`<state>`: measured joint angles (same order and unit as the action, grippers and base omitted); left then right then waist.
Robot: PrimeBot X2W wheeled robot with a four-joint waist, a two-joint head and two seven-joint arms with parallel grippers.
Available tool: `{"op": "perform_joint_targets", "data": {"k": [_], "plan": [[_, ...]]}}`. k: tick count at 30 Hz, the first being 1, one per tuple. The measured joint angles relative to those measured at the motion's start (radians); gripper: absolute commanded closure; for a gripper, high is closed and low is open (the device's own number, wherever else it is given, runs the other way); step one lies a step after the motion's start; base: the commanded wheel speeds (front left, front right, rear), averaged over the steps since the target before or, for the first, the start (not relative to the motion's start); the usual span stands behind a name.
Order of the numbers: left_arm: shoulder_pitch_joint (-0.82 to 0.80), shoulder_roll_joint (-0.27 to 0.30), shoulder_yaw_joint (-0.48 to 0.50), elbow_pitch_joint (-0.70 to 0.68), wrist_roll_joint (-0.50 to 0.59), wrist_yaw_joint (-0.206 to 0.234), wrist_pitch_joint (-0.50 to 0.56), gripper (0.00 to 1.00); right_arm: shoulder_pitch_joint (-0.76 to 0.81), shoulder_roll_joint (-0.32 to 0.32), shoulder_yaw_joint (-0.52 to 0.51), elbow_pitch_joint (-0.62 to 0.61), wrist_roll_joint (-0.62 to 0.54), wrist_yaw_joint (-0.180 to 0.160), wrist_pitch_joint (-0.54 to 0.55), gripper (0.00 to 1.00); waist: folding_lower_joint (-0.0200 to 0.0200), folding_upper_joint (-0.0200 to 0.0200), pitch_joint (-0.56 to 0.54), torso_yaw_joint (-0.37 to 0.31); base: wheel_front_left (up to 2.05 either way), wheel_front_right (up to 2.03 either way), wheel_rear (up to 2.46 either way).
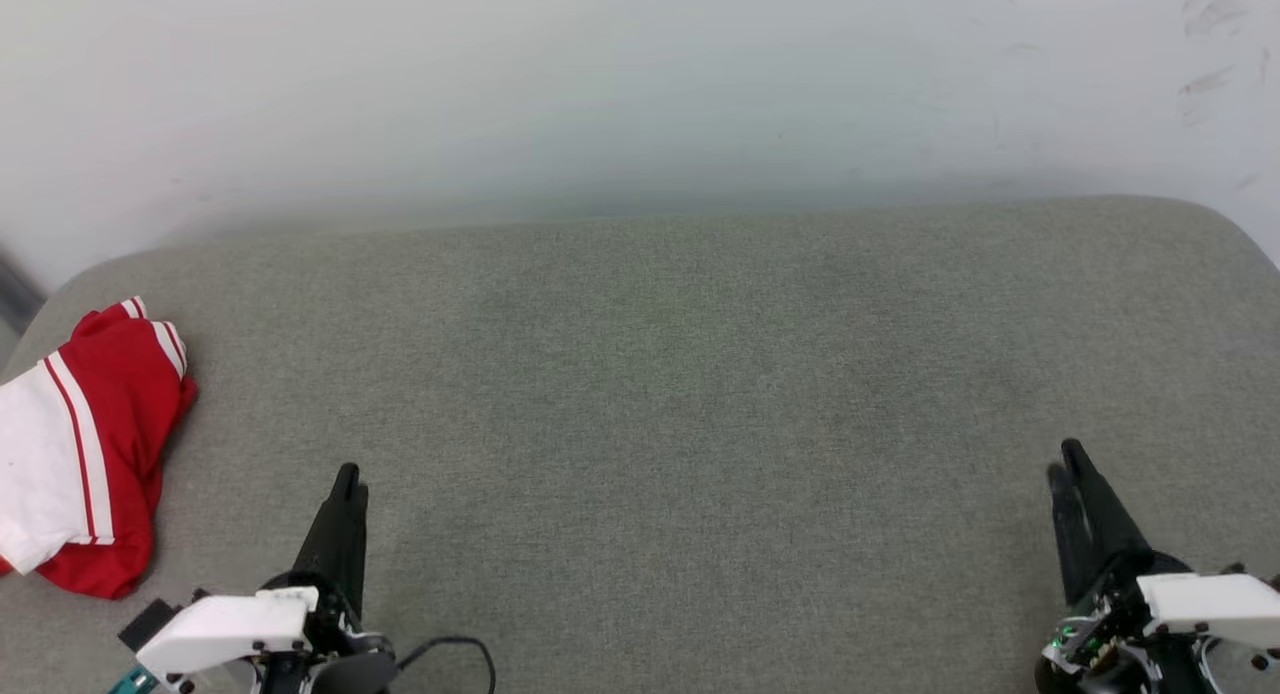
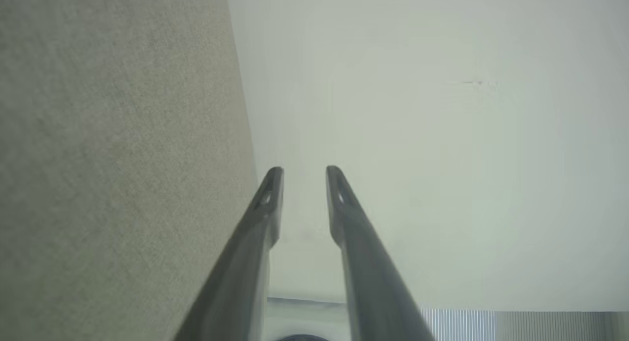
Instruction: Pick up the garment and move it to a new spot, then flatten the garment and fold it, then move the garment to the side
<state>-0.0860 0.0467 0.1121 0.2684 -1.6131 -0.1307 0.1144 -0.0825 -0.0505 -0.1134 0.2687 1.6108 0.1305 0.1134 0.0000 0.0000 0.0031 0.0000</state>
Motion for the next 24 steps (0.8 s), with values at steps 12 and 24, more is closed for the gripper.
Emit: {"op": "perform_joint_targets", "data": {"k": [12,24], "plan": [[0.011,-0.001,-0.055,-0.055,0.008,0.0,-0.056,0.0,0.022,0.001,0.035,-0.047,-0.02,0.0,-0.053,0.0,0.0,0.0,0.001,0.002,0.0,0.0,0.0],[0.011,0.003,-0.111,-0.114,0.112,0.0,-0.109,0.0,0.032,-0.008,0.062,-0.092,-0.168,0.0,-0.108,0.0,0.0,0.0,0.001,0.007,0.0,0.0,0.0]]}}
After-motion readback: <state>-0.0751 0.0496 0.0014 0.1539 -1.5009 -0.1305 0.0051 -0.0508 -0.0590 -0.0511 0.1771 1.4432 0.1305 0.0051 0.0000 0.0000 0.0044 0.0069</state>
